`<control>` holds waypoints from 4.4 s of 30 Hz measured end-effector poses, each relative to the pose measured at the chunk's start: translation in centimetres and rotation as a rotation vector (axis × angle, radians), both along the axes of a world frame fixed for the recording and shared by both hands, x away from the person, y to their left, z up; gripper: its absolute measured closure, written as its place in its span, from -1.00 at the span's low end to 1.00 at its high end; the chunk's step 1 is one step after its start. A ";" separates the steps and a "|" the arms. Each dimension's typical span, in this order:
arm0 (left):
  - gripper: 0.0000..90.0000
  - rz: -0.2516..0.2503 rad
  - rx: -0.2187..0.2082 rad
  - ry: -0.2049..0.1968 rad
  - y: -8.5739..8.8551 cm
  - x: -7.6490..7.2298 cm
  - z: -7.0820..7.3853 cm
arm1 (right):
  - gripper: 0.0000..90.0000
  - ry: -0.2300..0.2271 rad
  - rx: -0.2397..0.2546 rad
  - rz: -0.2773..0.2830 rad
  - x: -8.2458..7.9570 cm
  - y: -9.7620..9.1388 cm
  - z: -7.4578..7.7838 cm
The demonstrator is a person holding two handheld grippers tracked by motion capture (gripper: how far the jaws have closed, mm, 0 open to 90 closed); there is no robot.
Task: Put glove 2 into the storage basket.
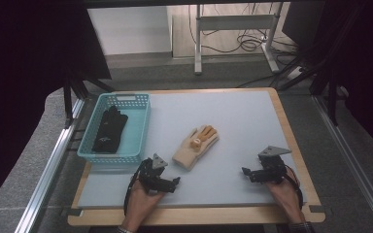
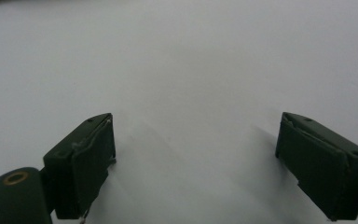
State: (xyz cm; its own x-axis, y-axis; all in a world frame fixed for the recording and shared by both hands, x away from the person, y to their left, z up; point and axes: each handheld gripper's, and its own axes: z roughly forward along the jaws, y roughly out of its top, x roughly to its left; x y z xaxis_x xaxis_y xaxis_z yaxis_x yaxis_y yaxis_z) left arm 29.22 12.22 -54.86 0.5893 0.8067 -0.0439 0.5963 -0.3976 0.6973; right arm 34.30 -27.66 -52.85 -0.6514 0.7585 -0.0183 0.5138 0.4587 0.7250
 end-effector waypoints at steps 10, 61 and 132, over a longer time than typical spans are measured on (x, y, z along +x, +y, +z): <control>-0.94 0.004 0.000 0.009 0.0 0.0 0.0 | -0.82 -0.008 -0.036 -0.015 -0.1 -0.1 -0.1; -0.91 -0.057 0.085 0.126 -8.5 10.9 2.7 | -0.82 -0.009 -0.028 -0.016 -0.1 -0.1 -0.2; 0.24 0.082 0.097 -0.013 -0.1 10.9 14.0 | -0.82 -0.009 -0.028 -0.016 -0.2 -0.1 -0.2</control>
